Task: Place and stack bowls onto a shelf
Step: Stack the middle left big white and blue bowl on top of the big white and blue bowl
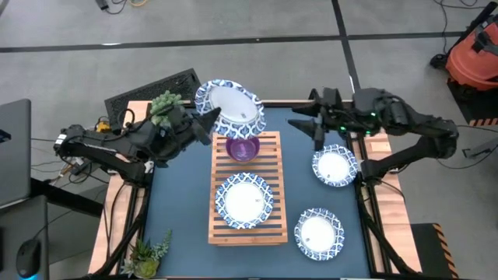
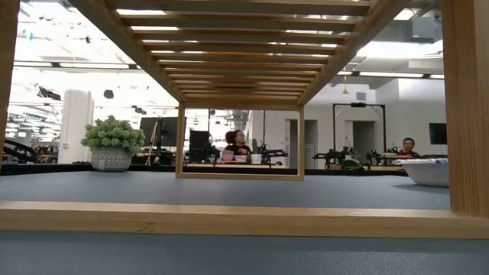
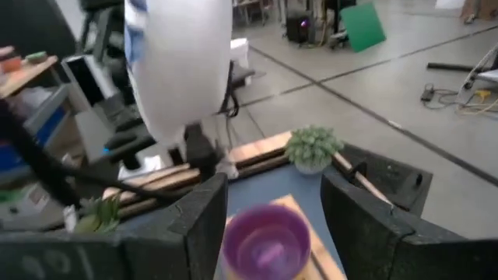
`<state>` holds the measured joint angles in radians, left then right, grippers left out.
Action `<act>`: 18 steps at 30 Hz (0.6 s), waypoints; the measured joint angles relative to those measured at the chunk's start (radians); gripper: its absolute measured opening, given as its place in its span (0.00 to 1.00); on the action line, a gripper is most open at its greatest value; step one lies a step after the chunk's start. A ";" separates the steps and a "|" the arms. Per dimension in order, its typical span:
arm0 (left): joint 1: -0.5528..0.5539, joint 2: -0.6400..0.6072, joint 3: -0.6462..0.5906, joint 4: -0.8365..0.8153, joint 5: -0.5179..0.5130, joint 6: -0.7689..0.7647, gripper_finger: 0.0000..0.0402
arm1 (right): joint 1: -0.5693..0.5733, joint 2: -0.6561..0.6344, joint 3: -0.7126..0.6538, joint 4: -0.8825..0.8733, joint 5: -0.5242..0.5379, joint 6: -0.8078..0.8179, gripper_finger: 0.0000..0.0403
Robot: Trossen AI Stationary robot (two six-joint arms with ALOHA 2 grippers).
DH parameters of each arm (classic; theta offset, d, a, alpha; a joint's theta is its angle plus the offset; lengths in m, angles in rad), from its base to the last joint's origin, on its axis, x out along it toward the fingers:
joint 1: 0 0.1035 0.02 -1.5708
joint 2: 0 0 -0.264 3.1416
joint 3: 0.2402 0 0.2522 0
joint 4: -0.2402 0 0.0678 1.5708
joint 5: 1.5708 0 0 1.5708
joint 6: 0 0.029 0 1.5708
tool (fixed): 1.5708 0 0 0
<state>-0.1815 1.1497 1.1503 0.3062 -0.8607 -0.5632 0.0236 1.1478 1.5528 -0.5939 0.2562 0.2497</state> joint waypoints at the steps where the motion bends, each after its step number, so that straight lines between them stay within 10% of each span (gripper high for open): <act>1: -0.008 -0.005 0.000 -0.010 0.033 -0.065 0.00 | 0.008 -0.012 0.000 -0.030 0.000 0.016 0.57; 8: -0.113 -0.028 0.000 -0.128 0.206 -0.492 0.00 | 0.028 -0.075 0.000 -0.215 0.012 0.112 0.57; 18: -0.326 -0.025 0.000 -0.319 0.142 -0.954 0.00 | 0.026 -0.087 0.000 -0.334 0.037 0.162 0.57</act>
<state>-0.5077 1.1242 1.1506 -0.0129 -0.7186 -1.5171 0.0498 1.0604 1.5528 -0.9283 0.2927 0.4118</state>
